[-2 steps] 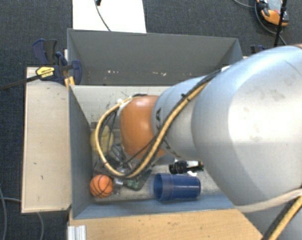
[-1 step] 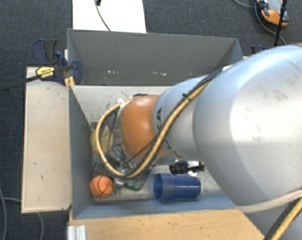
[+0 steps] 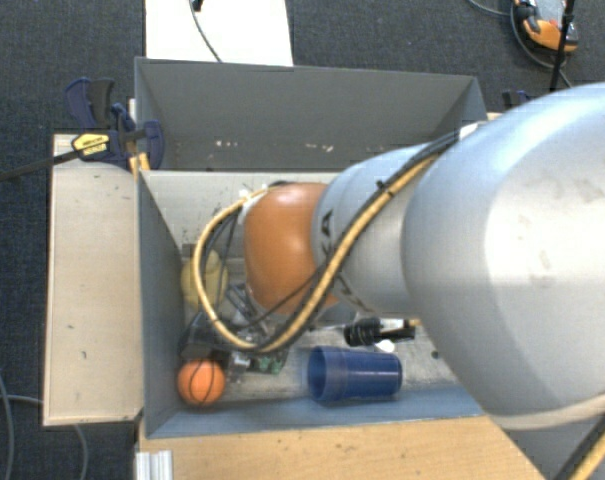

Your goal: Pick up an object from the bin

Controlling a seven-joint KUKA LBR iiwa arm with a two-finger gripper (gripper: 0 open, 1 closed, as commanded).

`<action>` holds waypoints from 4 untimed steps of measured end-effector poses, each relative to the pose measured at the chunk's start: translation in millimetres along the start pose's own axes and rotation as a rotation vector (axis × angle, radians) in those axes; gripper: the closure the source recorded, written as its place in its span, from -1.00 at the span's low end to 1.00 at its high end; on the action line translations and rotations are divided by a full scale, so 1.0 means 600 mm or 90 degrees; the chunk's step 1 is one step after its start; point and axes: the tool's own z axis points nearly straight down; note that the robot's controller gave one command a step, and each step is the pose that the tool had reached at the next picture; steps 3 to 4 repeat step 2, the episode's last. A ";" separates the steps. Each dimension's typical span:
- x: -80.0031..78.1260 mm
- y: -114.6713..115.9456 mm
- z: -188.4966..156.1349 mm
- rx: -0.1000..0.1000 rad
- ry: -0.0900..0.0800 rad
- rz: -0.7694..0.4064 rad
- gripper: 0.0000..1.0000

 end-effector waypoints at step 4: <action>0.000 0.005 -0.067 -0.007 -0.005 -0.002 1.00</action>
Offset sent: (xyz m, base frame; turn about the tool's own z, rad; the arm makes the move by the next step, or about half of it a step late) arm 0.0001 -0.0001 0.0646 -0.0001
